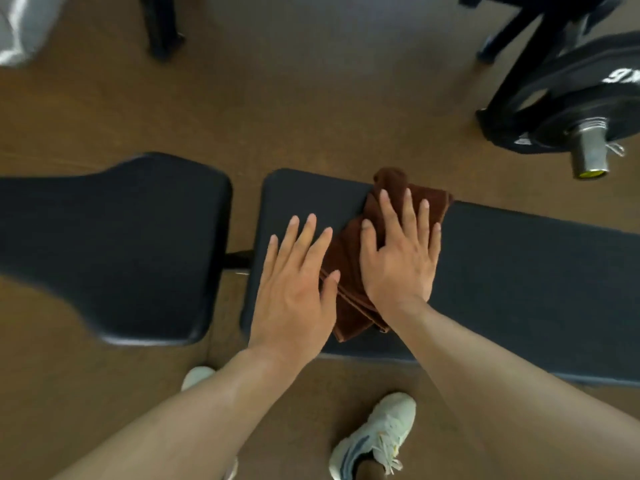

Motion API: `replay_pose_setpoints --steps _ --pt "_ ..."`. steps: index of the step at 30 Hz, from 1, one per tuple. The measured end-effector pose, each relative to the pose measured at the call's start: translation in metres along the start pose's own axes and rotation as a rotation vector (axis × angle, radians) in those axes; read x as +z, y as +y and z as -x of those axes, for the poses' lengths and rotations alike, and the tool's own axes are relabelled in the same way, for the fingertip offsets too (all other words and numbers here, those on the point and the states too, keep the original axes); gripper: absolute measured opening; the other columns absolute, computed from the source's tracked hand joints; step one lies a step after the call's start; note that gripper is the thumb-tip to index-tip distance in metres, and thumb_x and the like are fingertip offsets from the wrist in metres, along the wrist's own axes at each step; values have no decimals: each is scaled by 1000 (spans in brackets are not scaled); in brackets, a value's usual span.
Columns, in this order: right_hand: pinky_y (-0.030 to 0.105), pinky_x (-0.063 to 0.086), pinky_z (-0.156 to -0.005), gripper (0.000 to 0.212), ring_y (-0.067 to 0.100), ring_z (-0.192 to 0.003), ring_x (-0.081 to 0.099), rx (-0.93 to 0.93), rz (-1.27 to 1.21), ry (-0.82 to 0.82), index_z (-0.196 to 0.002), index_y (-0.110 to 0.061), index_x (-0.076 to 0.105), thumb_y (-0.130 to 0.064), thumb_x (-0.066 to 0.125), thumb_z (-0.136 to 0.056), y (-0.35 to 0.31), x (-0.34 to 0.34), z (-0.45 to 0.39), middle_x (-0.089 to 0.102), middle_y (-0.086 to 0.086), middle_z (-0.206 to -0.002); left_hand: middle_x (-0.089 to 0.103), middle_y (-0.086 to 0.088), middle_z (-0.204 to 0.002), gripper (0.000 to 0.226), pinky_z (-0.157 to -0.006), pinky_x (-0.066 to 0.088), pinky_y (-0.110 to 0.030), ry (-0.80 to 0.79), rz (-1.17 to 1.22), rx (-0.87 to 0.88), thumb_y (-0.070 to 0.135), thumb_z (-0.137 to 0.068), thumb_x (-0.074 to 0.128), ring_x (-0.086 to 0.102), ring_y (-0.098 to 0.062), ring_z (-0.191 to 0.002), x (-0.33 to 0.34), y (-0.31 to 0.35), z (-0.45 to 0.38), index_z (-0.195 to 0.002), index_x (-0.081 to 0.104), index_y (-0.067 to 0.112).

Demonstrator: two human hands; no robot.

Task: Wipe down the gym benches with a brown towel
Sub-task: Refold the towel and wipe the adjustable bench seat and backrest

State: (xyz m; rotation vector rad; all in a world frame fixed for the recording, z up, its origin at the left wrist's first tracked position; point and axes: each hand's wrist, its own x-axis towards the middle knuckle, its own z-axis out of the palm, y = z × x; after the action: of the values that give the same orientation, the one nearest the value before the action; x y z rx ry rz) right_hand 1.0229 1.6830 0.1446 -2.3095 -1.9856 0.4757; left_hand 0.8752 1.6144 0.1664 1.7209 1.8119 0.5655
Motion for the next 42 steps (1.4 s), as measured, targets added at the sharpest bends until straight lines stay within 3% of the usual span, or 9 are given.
replay_pose_setpoints --steps 6,12,16,21,24,26,32,35,42 --pt "47 1 -132 55 19 -162 0 -286 36 -14 -161 -42 30 -52 27 -107 -108 36 40 15 -8 -174 27 15 -164 54 -121 20 -23 63 182 -358 35 -106 45 21 0 -151 -74 -82 36 -158 30 30" --pt "45 19 -129 39 11 -151 40 -543 148 -24 -124 -29 74 -43 40 -109 -132 55 88 69 -12 -136 58 11 -142 43 -96 43 -13 -118 692 -740 36 -107 44 56 -2 -125 -92 -105 61 -150 43 33" --pt "35 27 -125 45 14 -129 59 -213 -210 26 -119 -25 73 -44 33 -111 -164 51 93 74 -8 -120 62 14 -134 37 -109 47 -33 -78 711 -801 39 -106 45 59 -4 -123 -103 -114 70 -142 52 35" --pt "32 45 -106 48 17 -123 60 316 -810 -39 -141 -27 58 -51 31 -109 -227 50 98 65 -7 -128 66 19 -119 29 -96 49 -18 208 536 -661 28 -104 54 60 5 -110 -142 -146 67 -132 60 31" --pt "30 14 -126 66 12 -159 9 -124 -591 -406 -163 -41 25 -67 24 -102 -256 85 137 23 -10 -170 62 11 -130 41 -107 48 -31 376 341 -578 16 -99 59 56 -3 -122 -164 -176 65 -139 54 25" --pt "40 -8 -129 69 18 -159 -23 -487 -263 -425 -162 -48 3 -74 11 -98 -260 111 149 -10 -8 -175 54 4 -144 49 -115 40 -37 476 205 -527 15 -98 59 46 -10 -136 -179 -193 58 -145 48 20" --pt "56 8 -130 66 33 -162 -6 -947 -16 -261 -164 -42 14 -62 37 -105 -277 122 77 5 -1 -176 17 7 -170 58 -128 7 -37 310 62 -577 46 -108 33 6 -14 -157 -215 -231 24 -161 24 24" --pt "54 9 -129 63 35 -162 -2 -786 -53 -236 -164 -40 19 -57 38 -107 -283 120 30 6 1 -176 11 8 -171 61 -126 15 -39 176 -100 -556 41 -107 40 6 -16 -157 -222 -236 21 -162 20 23" --pt "46 29 -122 55 29 -159 20 87 -347 -290 -165 -34 21 -34 38 -112 -247 102 22 6 1 -176 10 9 -171 64 -122 27 -42 66 -198 -575 36 -106 43 11 -18 -157 -232 -232 17 -162 17 22"
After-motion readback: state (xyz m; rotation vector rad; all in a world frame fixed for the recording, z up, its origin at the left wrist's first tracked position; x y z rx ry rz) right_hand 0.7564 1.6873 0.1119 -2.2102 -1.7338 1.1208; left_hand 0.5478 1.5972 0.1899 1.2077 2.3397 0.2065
